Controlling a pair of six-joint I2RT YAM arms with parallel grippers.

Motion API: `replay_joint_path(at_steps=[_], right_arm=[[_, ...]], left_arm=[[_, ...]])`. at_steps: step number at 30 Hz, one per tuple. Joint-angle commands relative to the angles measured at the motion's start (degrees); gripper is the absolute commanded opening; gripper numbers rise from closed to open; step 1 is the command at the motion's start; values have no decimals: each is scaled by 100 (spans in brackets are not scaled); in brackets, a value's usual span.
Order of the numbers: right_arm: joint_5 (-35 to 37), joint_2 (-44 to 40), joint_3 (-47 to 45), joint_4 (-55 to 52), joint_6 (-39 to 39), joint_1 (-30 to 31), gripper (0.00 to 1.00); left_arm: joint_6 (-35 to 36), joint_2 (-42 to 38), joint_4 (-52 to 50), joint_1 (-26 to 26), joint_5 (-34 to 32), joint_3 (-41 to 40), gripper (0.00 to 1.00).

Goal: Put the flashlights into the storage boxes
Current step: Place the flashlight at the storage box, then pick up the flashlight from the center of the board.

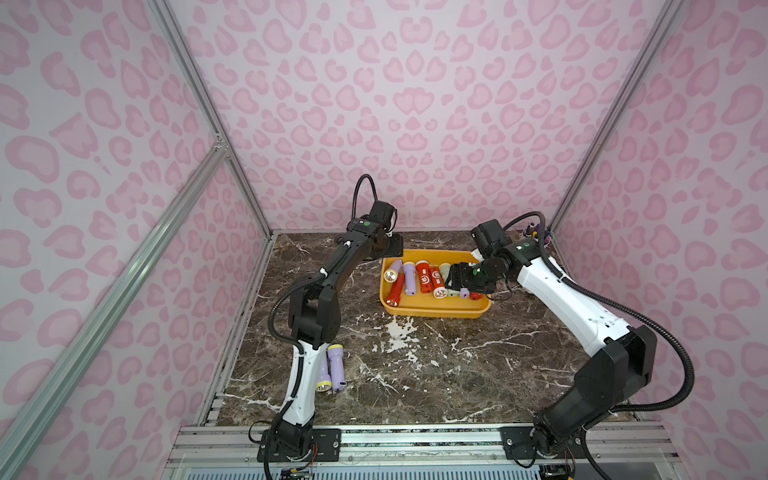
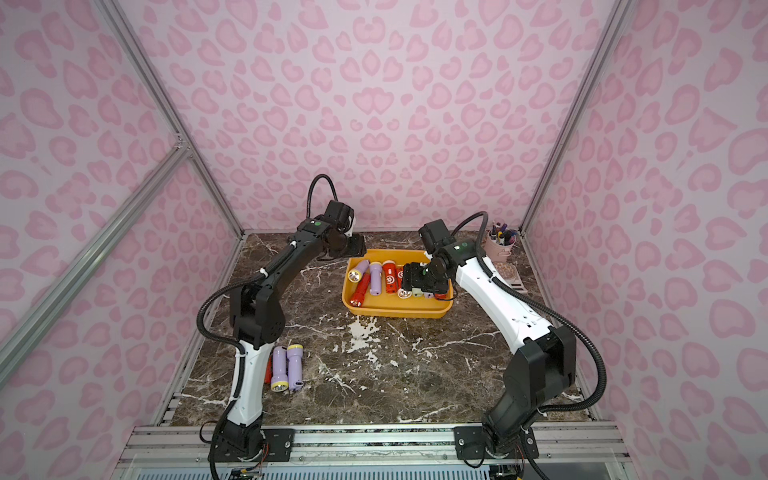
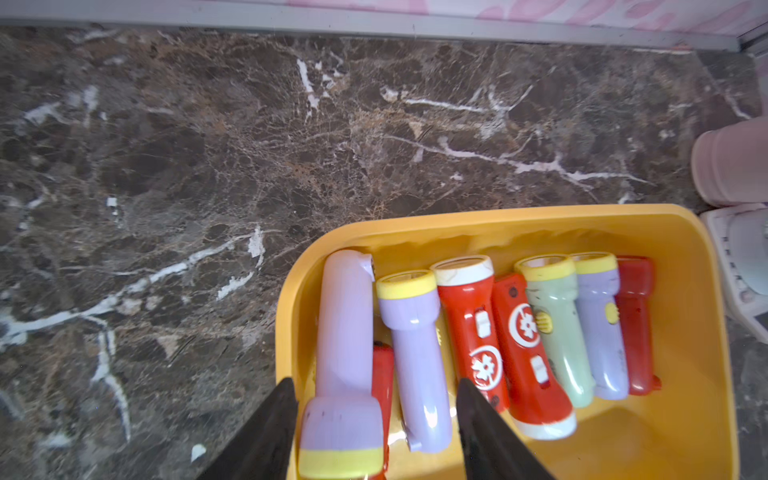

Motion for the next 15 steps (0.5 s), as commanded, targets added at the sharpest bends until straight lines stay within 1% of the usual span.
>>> replay_joint_path(at_steps=[1,3,7,13,15], right_arm=[[60,-164,-203,24,-68,51,74],[29,-307,-366,107,-89,107,74],[-32,-578,-804,266,-144,279,74],[-179,-963,-1303,423,-243,575,74],[-226,-1096,-1460,447,-250,662,74]], left_arm=[[-74,-615,174,8,-196,-501,63],[-127,-1113,274,10,-336,-1045,64],[-318,-2287,527,10,-710,-2557,64],[-1016,-4108,731,-57,-1167,-5096,64],[-1278,-4670,665,-151,-1336,-5758,63]])
